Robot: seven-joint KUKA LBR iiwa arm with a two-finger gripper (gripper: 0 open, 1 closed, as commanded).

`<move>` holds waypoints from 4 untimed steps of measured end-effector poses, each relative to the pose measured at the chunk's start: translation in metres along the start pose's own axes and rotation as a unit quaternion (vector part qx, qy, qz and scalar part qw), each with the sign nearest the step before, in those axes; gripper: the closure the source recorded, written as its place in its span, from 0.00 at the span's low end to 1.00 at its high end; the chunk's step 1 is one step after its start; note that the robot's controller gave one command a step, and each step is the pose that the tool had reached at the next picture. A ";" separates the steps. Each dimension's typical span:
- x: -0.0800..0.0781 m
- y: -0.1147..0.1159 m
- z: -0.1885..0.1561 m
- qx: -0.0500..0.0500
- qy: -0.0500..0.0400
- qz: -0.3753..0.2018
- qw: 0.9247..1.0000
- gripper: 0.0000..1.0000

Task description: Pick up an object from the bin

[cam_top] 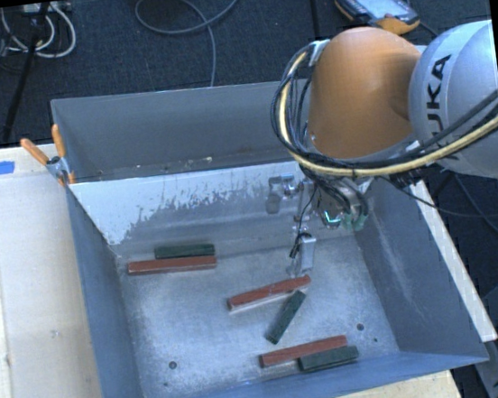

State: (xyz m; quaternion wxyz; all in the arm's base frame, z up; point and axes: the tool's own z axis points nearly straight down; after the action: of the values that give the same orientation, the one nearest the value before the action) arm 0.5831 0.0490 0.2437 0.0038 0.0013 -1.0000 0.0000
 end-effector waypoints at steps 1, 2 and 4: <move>-0.001 0.000 -0.004 0.000 -0.004 0.001 1.000 0.00; 0.004 -0.003 0.058 0.000 -0.006 -0.013 1.000 0.00; 0.011 -0.010 0.121 0.000 -0.004 -0.084 0.996 0.00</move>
Offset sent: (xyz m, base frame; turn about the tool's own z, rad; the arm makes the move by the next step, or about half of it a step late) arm -0.0182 -0.0114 -0.1737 -0.0762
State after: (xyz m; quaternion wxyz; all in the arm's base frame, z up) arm 0.5711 0.0388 0.1228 -0.0006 0.0852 -0.9964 -0.0001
